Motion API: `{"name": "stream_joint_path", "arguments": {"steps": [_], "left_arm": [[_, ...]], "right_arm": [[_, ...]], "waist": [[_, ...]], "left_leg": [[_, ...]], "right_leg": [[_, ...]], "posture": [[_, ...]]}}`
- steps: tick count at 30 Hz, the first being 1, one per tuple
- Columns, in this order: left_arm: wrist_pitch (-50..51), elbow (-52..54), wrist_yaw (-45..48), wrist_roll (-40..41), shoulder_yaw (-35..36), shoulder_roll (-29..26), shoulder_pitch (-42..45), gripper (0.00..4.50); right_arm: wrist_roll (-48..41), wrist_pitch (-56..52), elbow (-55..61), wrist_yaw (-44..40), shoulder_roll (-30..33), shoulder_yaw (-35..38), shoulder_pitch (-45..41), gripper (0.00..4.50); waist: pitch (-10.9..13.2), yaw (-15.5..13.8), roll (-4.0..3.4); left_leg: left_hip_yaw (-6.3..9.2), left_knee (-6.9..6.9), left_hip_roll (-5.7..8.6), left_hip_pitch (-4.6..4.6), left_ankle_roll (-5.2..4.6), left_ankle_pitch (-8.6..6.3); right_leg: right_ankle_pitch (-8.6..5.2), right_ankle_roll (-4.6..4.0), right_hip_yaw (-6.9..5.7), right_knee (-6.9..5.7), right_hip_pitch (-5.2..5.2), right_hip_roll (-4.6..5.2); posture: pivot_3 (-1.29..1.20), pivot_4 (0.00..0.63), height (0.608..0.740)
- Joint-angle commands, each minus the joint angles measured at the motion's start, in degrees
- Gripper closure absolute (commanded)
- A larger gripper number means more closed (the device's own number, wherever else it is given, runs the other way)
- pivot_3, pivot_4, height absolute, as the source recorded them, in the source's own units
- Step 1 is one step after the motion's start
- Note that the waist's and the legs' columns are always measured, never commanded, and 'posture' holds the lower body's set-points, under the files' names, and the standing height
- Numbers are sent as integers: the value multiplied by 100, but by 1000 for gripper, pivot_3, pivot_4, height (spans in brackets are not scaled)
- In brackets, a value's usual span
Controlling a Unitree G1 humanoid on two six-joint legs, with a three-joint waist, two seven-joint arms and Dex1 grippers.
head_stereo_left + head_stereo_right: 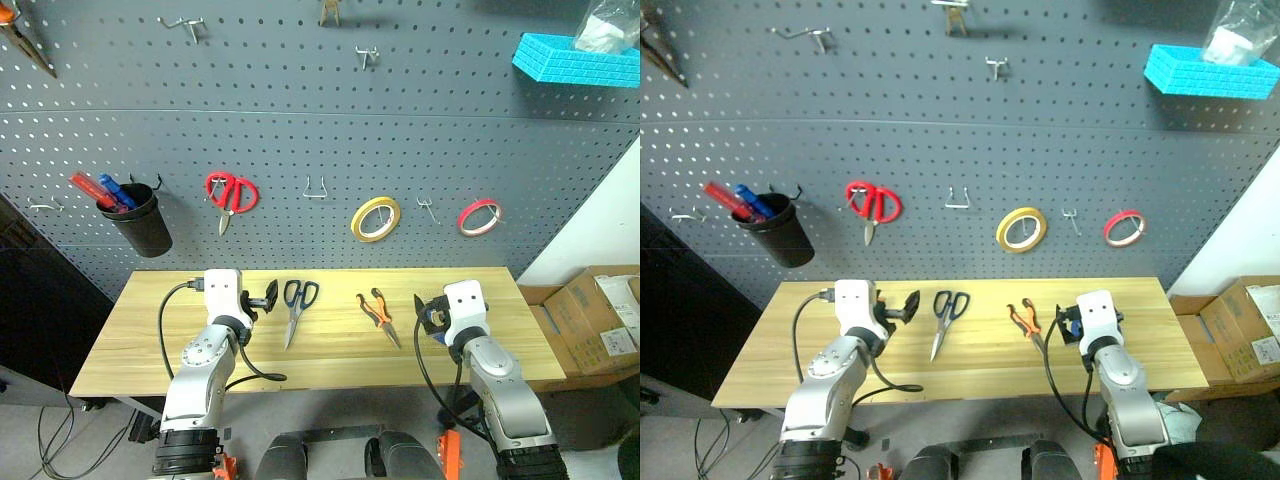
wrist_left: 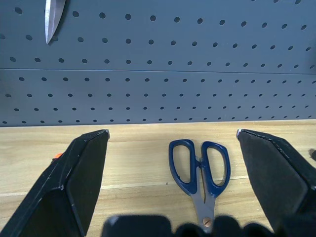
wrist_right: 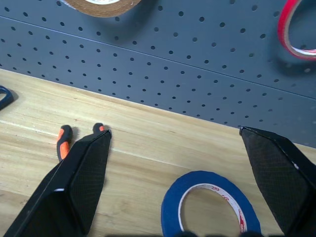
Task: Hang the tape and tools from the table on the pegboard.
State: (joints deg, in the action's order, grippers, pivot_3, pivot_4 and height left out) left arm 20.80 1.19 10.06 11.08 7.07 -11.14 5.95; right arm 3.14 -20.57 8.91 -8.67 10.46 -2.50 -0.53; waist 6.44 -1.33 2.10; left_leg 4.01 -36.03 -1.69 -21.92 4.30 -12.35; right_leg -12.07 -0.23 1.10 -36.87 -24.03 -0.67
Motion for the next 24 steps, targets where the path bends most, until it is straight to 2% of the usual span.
{"name": "stream_joint_path", "arguments": {"steps": [1,24], "left_arm": [[-64,161,-19,-136,-53,-75,55,40],[-125,220,48,-34,27,14,-22,40]], "right_arm": [[-60,24,268,-13,-7,46,-39,0],[-36,-132,377,-162,70,26,5,0]], "waist": [[0,0,0],[1,1,-1]], "left_leg": [[0,0,0,0,0,0],[0,0,0,0,0,0]], "right_leg": [[0,0,0,0,0,0],[0,0,0,1,0,0]], "posture": [[128,50,740],[126,56,740]]}}
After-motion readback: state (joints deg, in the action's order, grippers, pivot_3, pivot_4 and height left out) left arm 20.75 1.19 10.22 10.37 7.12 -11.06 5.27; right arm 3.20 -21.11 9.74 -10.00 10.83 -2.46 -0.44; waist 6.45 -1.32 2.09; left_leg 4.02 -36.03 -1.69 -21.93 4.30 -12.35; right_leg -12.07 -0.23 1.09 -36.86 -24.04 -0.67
